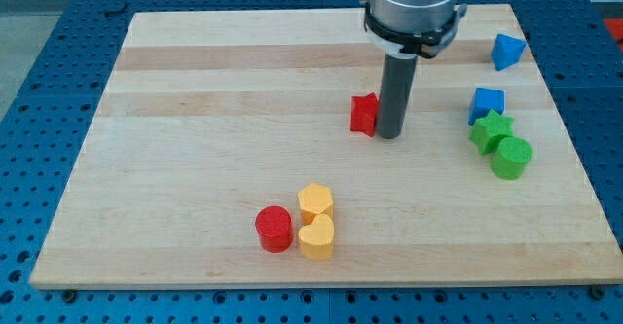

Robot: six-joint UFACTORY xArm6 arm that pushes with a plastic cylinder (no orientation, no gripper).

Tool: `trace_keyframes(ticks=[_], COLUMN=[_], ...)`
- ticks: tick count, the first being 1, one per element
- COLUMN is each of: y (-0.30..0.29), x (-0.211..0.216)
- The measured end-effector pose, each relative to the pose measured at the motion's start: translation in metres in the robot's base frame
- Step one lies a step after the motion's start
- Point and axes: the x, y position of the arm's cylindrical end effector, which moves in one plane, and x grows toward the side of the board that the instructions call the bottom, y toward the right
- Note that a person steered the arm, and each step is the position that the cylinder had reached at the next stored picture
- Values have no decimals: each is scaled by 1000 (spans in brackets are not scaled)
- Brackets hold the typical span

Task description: Push red star closer to red circle

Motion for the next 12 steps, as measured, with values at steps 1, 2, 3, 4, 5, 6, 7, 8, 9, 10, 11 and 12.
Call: trace_keyframes(ticks=[1,2,3,4,5,6,7,8,9,10,11,12], y=[27,39,39,25,-11,-71,-118,-119,-102,-99,-90,-68], x=[10,14,5,-25,-47,-41,-9,-8,-16,-32,-48,-39])
